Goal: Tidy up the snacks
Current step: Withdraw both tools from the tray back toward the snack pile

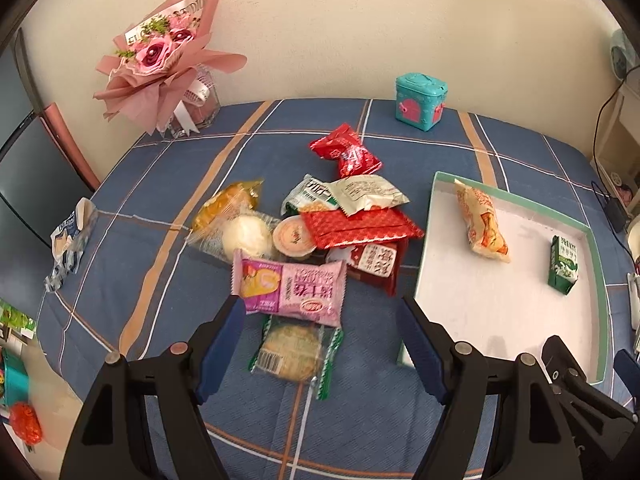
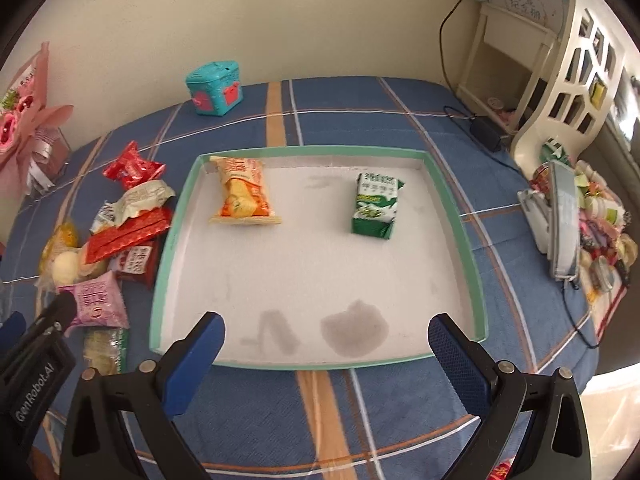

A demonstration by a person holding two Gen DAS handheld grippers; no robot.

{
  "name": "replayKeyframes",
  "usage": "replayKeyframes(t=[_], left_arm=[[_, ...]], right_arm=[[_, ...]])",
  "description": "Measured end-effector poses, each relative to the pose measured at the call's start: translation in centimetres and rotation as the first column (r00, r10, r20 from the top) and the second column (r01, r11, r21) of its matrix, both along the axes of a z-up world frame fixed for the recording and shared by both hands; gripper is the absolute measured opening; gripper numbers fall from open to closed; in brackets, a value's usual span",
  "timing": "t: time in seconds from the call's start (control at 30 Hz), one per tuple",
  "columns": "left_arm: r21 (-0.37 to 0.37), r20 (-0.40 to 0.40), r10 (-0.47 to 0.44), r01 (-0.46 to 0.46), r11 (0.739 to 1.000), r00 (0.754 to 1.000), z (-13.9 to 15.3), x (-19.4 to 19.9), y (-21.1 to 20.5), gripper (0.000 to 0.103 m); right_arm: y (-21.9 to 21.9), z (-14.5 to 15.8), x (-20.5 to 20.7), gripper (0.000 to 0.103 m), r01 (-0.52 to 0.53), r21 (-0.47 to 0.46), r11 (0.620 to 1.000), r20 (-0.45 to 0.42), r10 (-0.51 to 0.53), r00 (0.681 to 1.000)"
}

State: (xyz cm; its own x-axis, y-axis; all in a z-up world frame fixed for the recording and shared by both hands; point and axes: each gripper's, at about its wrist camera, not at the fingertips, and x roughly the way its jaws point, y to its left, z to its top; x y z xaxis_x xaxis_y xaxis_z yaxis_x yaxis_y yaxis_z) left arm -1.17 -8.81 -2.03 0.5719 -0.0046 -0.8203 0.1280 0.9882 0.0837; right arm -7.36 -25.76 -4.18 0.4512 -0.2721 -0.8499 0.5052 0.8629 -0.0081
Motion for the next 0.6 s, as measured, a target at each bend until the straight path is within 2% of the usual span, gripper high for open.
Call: replayKeyframes(t=[0.1,0.17,0.23,0.43,0.6], left_arm=[[-0.025,0.007,0.019,-0.019,1.0,1.0,-0.1,-0.3,1.1,0.079],[-0.059,0.013,0.037,-0.036,0.998,0.999,-0.2,-0.4,1.9,0.091],[-0.112,0.006,0.055,-0.054,0.992,0.998,-0.1,-0.2,2.8,0.095],[-0.182,-0.03,0.096,-0.1,0.978,0.995,-0.5,0.5,4.7,0.097],[-0.234,-0.023,0.076,-0.079,0.969,0.997,-0.7,0.8,5.3,0.098]], right_arm=[[0.0,-0.4,-0.1,0.103,0.013,0.038,0.999,0.002,-0.014,1.0],[0.1,-0.6,-0.1,0.103,0.016,0.055,0.998,0.004,-0.017,1.0],[0.2,-0.9,0.0,0.103,0.001,0.088,0.996,0.008,-0.001,1.0],[0.9,-1.5,0.3,0.102,-0.003,0.142,0.99,0.01,0.002,1.0],[2.5,-1.8,1.3,0.102,-0.054,0.145,0.988,0.004,0.054,0.999]])
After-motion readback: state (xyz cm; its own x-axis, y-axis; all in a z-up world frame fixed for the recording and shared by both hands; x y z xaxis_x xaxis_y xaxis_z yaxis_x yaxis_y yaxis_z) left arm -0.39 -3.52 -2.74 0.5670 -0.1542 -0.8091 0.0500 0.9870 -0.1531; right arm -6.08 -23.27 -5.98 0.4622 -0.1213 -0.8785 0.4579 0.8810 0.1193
